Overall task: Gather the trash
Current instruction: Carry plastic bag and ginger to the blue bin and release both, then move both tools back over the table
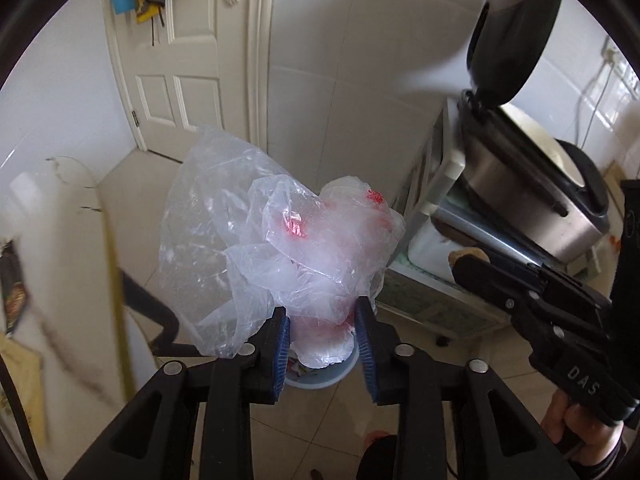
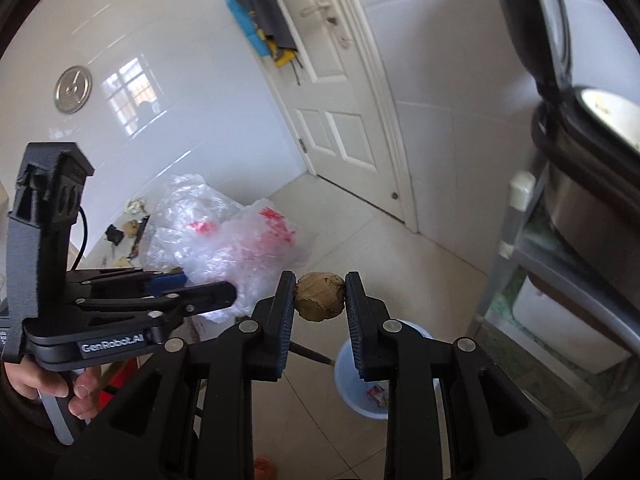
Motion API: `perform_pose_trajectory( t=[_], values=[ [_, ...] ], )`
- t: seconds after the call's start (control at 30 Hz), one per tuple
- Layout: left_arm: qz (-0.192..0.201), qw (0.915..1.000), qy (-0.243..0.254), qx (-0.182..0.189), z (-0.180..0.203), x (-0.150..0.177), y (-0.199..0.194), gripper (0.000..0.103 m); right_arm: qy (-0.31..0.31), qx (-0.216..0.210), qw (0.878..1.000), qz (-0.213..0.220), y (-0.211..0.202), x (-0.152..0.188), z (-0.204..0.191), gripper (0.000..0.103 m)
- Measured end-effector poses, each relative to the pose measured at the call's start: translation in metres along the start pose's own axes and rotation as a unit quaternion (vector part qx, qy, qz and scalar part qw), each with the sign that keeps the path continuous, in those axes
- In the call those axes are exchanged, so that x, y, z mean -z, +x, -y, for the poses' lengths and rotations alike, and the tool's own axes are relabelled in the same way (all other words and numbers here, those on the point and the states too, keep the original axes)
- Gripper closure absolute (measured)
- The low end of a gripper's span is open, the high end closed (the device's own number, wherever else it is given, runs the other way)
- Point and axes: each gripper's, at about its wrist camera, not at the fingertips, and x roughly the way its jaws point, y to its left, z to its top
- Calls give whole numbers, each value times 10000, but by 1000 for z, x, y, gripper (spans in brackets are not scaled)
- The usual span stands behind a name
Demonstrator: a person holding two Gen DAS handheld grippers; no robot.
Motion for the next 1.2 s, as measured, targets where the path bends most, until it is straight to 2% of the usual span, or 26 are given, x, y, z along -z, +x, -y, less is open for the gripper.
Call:
perform_pose_trajectory(
  t=[0.07,0.17,0.2,0.43,0.47,0.6,0.67,0.77,0.97,1.0,1.13,1.2],
  values=[
    [-98,9999,12,-59,-2,-10,17,69,138,20,9999,-83,11,3,16,80],
    [-154,9998,6,-157,-10,-19,31,45,292,34,9993,-217,28,7,33,80],
    [-120,9996,-42,-236,-12,-22,32,41,328,33,9991,-266,31,11,37,80],
    [142,9989,-82,-435,-18,-25,23,35,421,-40,9979,-494,72,14,41,79],
    [187,9988,-92,-437,-10,-19,19,34,408,-58,9979,-497,76,13,39,77],
    [437,9974,-135,-550,-18,-8,-13,29,358,-2,9981,-498,89,9,33,68],
    [574,9961,-160,-655,-22,4,-35,24,312,25,9984,-463,87,7,26,60],
    [778,9924,-226,-927,-31,18,-63,21,195,-5,9992,-358,76,2,11,56],
    [983,9827,-539,-1476,-68,56,-110,11,-167,-106,9998,-61,46,-16,-38,41],
    [998,9802,-630,-1590,-77,62,-115,8,-253,-129,9996,-34,42,-18,-47,37],
    [829,9685,-1117,-2065,-111,89,-122,7,-588,-344,9977,25,30,-21,-87,36],
    [714,9640,-1483,-2088,-129,108,-126,7,-742,-408,9964,-19,31,-20,-106,36]
  ],
)
